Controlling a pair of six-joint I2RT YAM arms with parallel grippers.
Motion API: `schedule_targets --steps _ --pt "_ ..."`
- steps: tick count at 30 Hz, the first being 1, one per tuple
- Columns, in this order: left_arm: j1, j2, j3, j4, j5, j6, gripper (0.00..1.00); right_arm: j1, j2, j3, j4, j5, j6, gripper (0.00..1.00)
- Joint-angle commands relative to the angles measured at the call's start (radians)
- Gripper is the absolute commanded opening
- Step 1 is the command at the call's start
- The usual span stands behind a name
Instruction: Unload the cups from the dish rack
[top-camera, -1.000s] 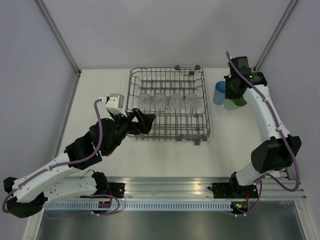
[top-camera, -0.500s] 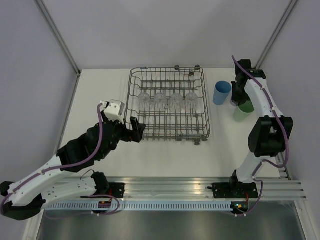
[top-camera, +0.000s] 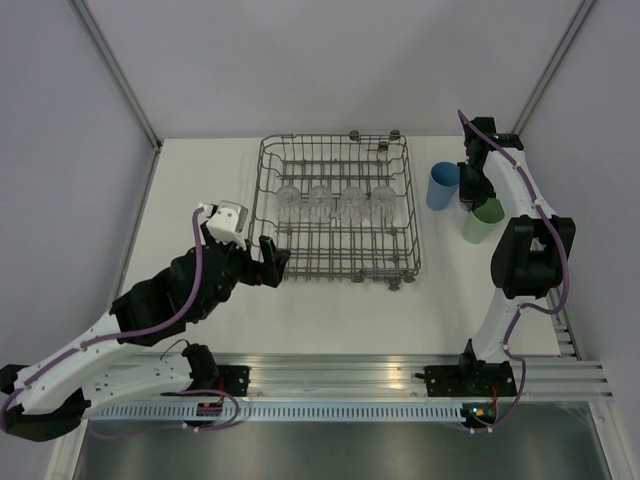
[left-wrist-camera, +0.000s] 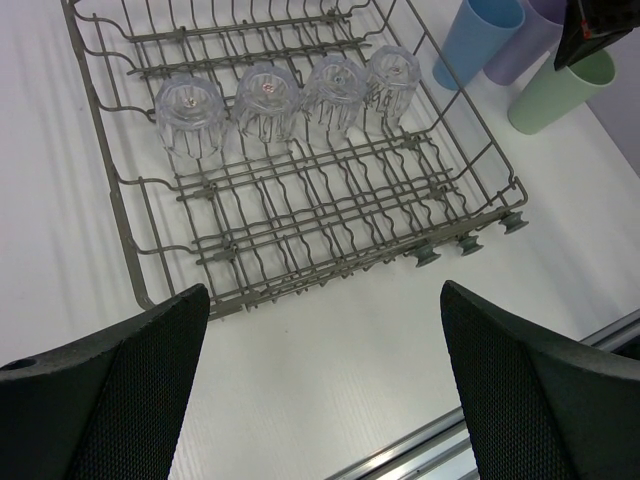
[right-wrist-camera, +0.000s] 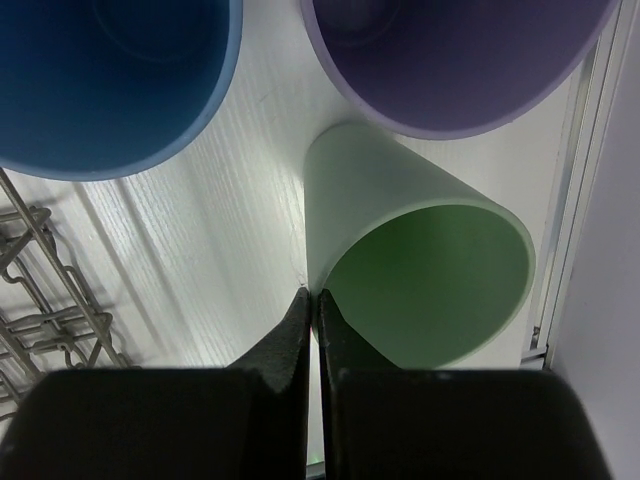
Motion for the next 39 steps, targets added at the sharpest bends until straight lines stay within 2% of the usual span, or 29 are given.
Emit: schedule_targets --steps 1,12,15,18,20,27,30,31,33,34,39 --pt "-0.004 -0.007 0.028 0.000 0.011 0.041 1.00 -0.015 0.009 0.043 -0.025 -0.018 -0.018 0.04" --pt "-0.004 -0.026 0.024 0.002 0.000 0.044 1.00 -0.019 0.000 0.031 -0.026 -0.003 -0.018 0.13" --pt "-0.004 -0.027 0.024 0.002 -0.001 0.044 1.00 -0.019 -0.002 0.037 -0.028 0.008 -0.014 0.21" --pt "-0.004 -0.027 0.024 0.003 -0.003 0.046 1.00 -0.019 -0.011 0.042 -0.026 -0.001 -0.014 0.25" --pt "-0.004 -0.026 0.023 0.002 -0.003 0.046 1.00 -0.018 -0.026 0.039 -0.026 0.003 -0.012 0.32" --pt "-0.004 -0.011 0.023 0.002 -0.021 0.049 1.00 -0.019 -0.116 0.036 -0.026 -0.004 -0.012 0.36" --pt "-0.004 0.014 0.031 0.000 -0.033 0.044 1.00 -0.018 -0.188 0.016 -0.017 -0.027 -0.012 0.49" --pt "-0.004 0.022 0.034 0.000 -0.044 0.040 1.00 -0.019 -0.228 0.009 -0.011 -0.029 -0.012 0.63" --pt "-0.004 0.049 0.046 -0.003 -0.052 0.023 1.00 -0.016 -0.274 -0.001 -0.005 -0.052 -0.012 0.82" --pt "-0.004 0.058 0.052 -0.006 -0.059 0.017 1.00 -0.013 -0.328 -0.010 0.010 -0.066 -0.012 0.98" --pt "-0.004 0.161 0.093 -0.021 -0.150 -0.040 1.00 0.058 -0.488 -0.078 0.087 -0.064 0.004 0.98"
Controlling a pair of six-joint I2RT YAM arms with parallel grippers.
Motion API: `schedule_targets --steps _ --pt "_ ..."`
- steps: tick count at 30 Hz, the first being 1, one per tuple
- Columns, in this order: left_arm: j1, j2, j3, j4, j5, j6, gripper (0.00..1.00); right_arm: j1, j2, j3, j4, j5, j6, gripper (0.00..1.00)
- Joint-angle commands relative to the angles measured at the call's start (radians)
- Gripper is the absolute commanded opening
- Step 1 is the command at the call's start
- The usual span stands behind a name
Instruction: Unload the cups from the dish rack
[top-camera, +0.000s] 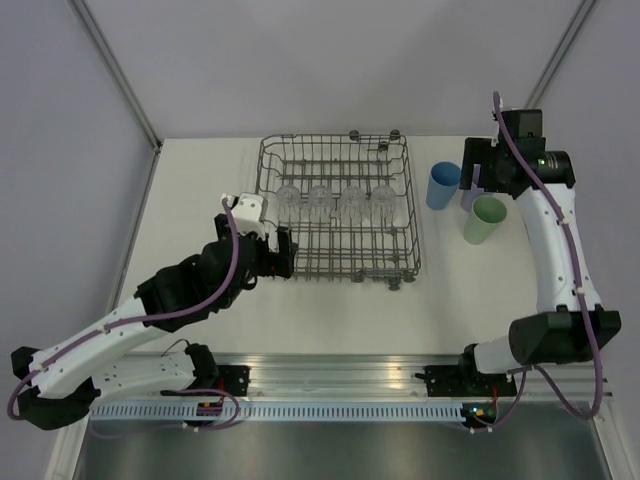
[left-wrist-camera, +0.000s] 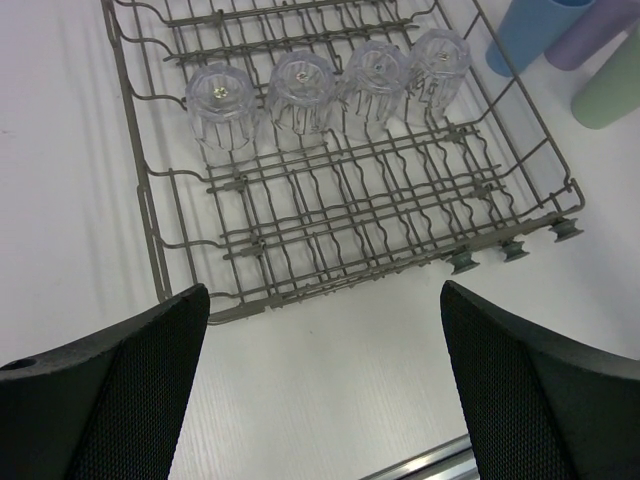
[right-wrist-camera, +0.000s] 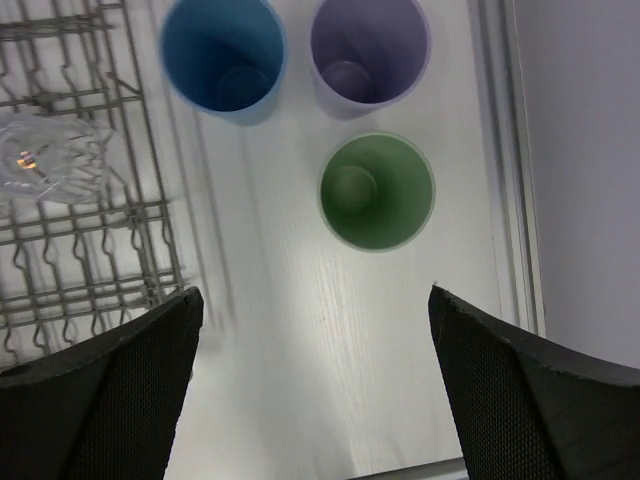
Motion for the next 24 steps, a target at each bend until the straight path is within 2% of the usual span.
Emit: schedule_targets --steps 1,4,6,9,13,17,23,24 --pt "-0.002 0.073 0.066 -0.007 -0.103 -0.047 1.00 0.062 -0.150 -0.071 0.078 -0.010 0.030 0.98" --pt "0.005 0.165 0.096 0.001 -0.144 -0.079 1.00 0.102 -0.302 -0.180 0.184 -0.095 0.068 0.98" --pt "0.019 0.224 0.131 0.001 -0.158 -0.105 1.00 0.118 -0.388 -0.247 0.247 -0.213 0.117 0.98" --pt "0.094 0.328 0.184 0.007 -0.126 -0.132 1.00 0.118 -0.535 -0.361 0.345 -0.301 0.172 0.98" --pt "0.235 0.448 0.244 0.033 -0.014 -0.127 1.00 0.118 -0.701 -0.514 0.467 -0.437 0.244 0.98" --pt "0.324 0.549 0.315 0.054 0.055 -0.098 1.00 0.118 -0.802 -0.640 0.555 -0.490 0.344 0.98" --pt "0.462 0.695 0.372 0.099 0.225 0.014 1.00 0.118 -0.833 -0.703 0.569 -0.609 0.392 0.98" --pt "0.479 0.716 0.380 0.106 0.287 0.055 1.00 0.118 -0.839 -0.715 0.581 -0.634 0.399 0.98"
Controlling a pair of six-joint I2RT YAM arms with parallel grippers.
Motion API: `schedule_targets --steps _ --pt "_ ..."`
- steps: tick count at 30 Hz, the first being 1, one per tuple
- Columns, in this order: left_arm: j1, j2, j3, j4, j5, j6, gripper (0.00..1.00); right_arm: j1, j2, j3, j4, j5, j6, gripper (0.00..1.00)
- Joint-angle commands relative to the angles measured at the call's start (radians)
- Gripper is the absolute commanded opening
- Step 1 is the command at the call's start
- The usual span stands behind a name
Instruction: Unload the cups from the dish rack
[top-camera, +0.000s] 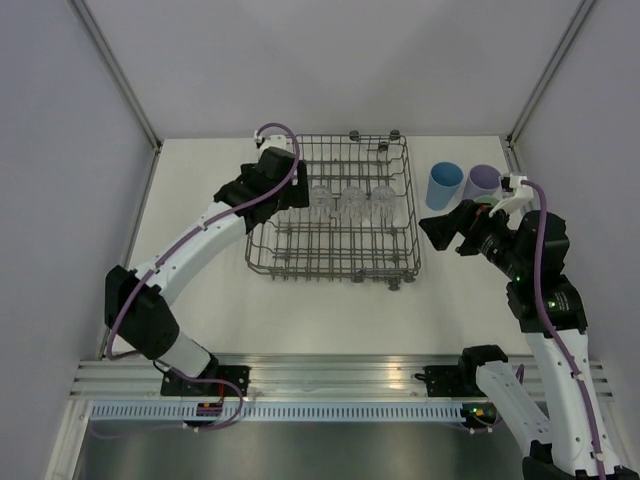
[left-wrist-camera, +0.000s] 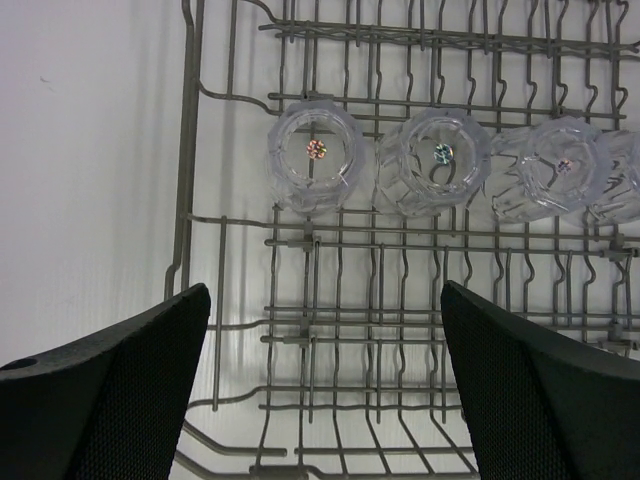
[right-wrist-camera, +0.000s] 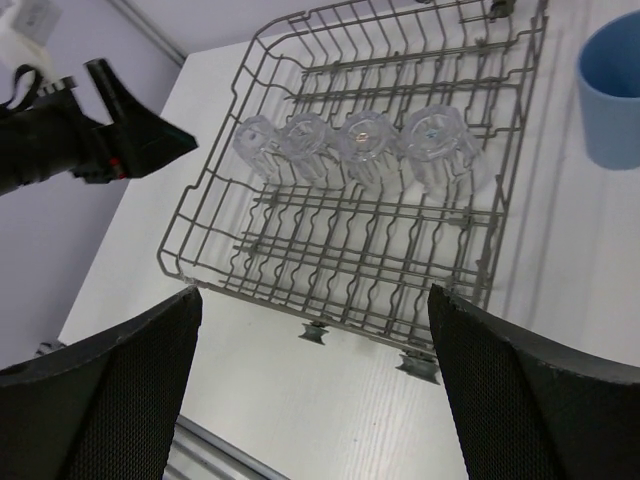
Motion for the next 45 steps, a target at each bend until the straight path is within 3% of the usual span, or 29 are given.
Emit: schedule_targets --steps 1,3,11,26,27,28,30,31,36,38,39,41,45 --pt "0.068 0.076 0.055 0.074 0.168 0.121 1.00 0.001 -0.033 -0.048 0.121 -0.136 0.063 0.98" --pt "0.085 0.124 0.094 0.076 0.223 0.178 1.00 0.007 -0.047 -0.076 0.174 -0.181 0.077 0.98" --pt "0.146 0.349 0.248 0.047 0.199 0.211 1.00 0.044 -0.073 -0.095 0.154 -0.161 0.027 0.98" --pt "0.188 0.514 0.303 0.042 0.268 0.211 0.89 0.077 -0.072 -0.076 0.145 -0.161 -0.009 0.98" --pt "0.189 0.511 0.300 0.042 0.267 0.208 0.86 0.079 -0.070 -0.075 0.146 -0.163 -0.009 0.98" --pt "0.189 0.509 0.296 0.039 0.268 0.206 0.76 0.077 -0.070 -0.075 0.145 -0.163 -0.009 0.98" --pt "0.189 0.501 0.289 0.038 0.263 0.200 0.72 0.077 -0.073 -0.073 0.145 -0.161 -0.010 0.98" --pt "0.189 0.492 0.283 0.039 0.265 0.198 0.58 0.079 -0.072 -0.073 0.145 -0.161 -0.012 0.98" --pt "0.189 0.451 0.276 0.030 0.253 0.194 0.31 0.077 -0.082 -0.072 0.145 -0.143 -0.012 0.98" --pt "0.189 0.420 0.277 0.022 0.250 0.191 0.26 0.077 -0.082 -0.070 0.145 -0.140 -0.015 0.98" --pt "0.191 0.405 0.277 0.022 0.248 0.189 0.15 0.077 -0.084 -0.070 0.143 -0.135 -0.016 0.98" --pt "0.189 0.368 0.279 0.021 0.248 0.183 0.14 0.077 -0.082 -0.070 0.140 -0.132 -0.019 0.98" --pt "0.191 0.294 0.285 0.012 0.253 0.175 0.02 0.077 -0.084 -0.073 0.140 -0.123 -0.024 0.98"
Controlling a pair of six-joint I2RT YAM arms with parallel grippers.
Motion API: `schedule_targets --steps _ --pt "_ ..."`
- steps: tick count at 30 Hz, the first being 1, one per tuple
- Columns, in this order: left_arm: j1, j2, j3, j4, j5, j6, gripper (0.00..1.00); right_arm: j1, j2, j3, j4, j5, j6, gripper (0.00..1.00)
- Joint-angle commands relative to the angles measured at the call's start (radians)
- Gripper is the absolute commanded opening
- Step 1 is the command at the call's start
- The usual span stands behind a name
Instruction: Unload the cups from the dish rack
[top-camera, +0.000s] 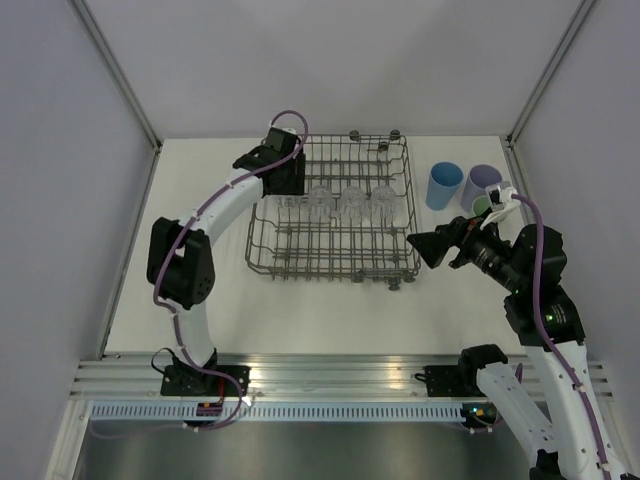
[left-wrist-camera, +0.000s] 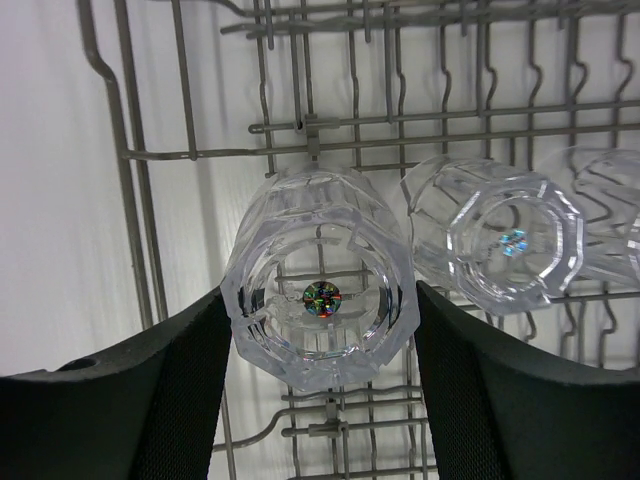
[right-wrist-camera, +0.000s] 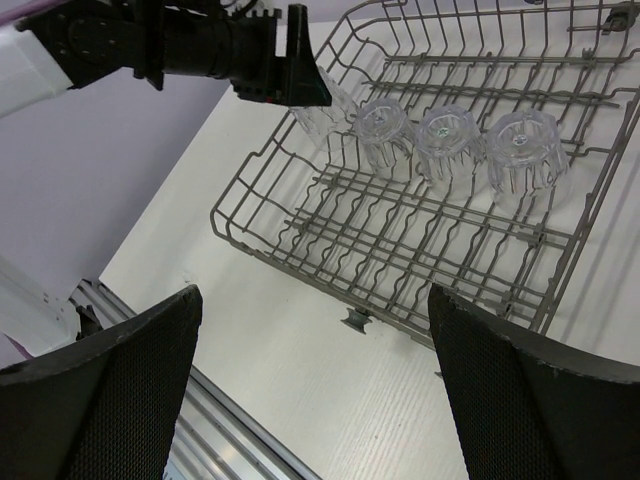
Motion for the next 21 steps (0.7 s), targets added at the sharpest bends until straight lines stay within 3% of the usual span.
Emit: schedule_targets --steps 1,6,12,15,17,18,19,21 --pt "0.005 -0.151 0.026 0.014 0.004 -0.011 0.02 0.005 -0.007 0.028 0.028 0.024 -0.020 0.98" --pt "0.005 -0.305 0.006 0.013 0.095 -0.045 0.02 0.006 0.019 0.026 0.036 -0.005 0.006 0.98" --pt "0.005 -0.502 -0.075 0.117 0.324 -0.121 0.02 0.006 0.037 -0.034 0.223 -0.149 0.152 0.98" --pt "0.005 -0.602 -0.107 0.159 0.415 -0.166 0.02 0.005 0.074 -0.080 0.426 -0.274 0.296 0.98" --pt "0.005 -0.668 -0.124 0.197 0.461 -0.195 0.02 0.006 0.115 -0.127 0.664 -0.322 0.405 0.97" --pt "0.005 -0.688 -0.147 0.216 0.477 -0.229 0.02 0.006 0.129 -0.142 0.756 -0.351 0.539 0.96" --pt "0.005 -0.708 -0.160 0.257 0.513 -0.252 0.02 0.011 0.160 -0.156 0.940 -0.364 0.595 0.96" --pt "0.005 -0.767 -0.215 0.309 0.548 -0.328 0.02 0.037 0.193 -0.167 1.074 -0.370 0.688 0.97"
